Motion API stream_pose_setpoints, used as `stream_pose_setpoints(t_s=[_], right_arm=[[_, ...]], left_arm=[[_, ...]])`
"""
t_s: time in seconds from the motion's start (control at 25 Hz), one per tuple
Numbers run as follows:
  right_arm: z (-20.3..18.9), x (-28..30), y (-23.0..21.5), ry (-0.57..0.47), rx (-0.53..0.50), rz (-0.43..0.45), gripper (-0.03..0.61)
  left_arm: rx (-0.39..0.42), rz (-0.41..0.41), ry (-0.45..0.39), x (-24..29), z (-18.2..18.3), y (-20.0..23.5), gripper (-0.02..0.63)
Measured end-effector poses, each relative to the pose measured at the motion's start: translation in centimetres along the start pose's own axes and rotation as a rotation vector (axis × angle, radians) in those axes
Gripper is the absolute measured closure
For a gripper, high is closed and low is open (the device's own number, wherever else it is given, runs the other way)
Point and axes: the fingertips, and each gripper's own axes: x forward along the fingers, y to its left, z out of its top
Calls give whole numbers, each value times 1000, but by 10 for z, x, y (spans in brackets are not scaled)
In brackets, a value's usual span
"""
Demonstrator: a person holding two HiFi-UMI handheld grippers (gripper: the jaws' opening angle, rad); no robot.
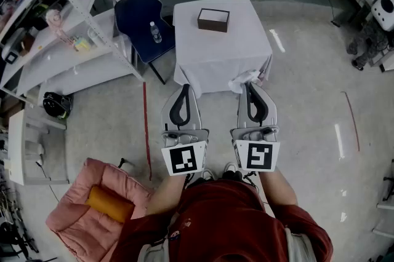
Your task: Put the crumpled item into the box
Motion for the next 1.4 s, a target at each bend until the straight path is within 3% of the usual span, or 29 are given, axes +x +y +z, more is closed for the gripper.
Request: stream_pose_setpoints(t_s=[0.28, 0.52, 1.4], right_arm=[[-3, -2, 16, 32, 85, -22, 574], [-10, 4, 11, 50, 97, -1, 574], [-41, 10, -81, 65, 159, 41, 574]], left_arm=[[-3, -12, 4, -14, 10, 11, 611], [2, -12, 6, -5, 7, 1, 611], [-3, -16, 54, 49, -18, -89, 611]])
